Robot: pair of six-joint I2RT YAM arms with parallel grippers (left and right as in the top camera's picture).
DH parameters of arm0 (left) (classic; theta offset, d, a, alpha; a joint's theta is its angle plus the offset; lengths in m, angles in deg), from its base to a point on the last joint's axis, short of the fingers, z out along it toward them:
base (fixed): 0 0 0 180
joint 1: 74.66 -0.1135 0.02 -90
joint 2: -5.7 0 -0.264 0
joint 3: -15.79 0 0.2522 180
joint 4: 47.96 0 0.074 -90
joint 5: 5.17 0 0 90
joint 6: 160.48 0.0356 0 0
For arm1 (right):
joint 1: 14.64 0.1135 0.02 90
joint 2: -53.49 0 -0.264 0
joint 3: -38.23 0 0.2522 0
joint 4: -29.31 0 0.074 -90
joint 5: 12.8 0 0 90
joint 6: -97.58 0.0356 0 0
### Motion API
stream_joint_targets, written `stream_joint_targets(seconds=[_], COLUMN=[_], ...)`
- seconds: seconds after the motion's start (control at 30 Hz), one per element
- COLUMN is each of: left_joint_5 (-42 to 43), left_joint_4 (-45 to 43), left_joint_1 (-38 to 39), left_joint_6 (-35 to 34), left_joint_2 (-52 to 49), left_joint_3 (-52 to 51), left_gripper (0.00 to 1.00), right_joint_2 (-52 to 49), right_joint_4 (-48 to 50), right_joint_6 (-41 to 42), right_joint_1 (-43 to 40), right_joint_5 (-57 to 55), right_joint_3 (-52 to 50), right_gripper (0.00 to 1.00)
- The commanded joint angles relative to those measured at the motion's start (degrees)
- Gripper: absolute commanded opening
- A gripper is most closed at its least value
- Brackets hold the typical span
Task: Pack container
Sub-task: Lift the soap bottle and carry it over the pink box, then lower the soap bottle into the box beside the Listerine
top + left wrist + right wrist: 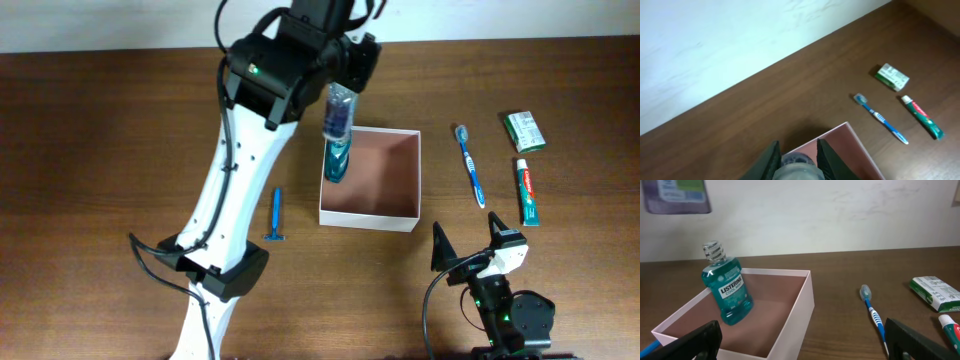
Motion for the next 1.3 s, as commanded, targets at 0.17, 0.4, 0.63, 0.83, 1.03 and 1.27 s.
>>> stream_joint_targets(seconds=[0.17, 0.4, 0.63, 0.83, 1.03, 1.27], left_joint_5=[-0.20, -0.20, -0.15, 1.92, 3.26, 3.26], left_joint_4=[-0.98, -0.02, 3.06, 2.95, 2.69, 3.56], left_joint_1=[3.96, 6.25, 6.25, 6.25, 6.29, 6.29], left_joint_6=[-0.61, -0.63, -0.83, -0.81, -0.81, -0.81], left_joint_2=[0.79, 0.66, -2.23, -5.77, -8.24, -9.90], left_joint_3=[1.99, 1.64, 1.44, 1.44, 1.44, 1.42], left_gripper=[0.25, 0.26, 0.25, 0.26, 0.26, 0.26], right_joint_2=[0.52, 0.52, 0.52, 0.52, 0.52, 0.52], right_joint_4=[-0.37, -0.37, -0.37, -0.37, -0.37, -0.37], right_joint_6=[-0.42, -0.42, -0.42, -0.42, -0.44, -0.42], right_joint_1=[0.57, 0.57, 0.57, 0.57, 0.57, 0.57], right_joint_5=[-0.11, -0.11, -0.11, -0.11, -0.11, -0.11], right_joint_3=[-0.28, -0.28, -0.28, -0.28, -0.28, -0.28], right_gripper=[0.98, 0.98, 0.98, 0.98, 0.98, 0.98])
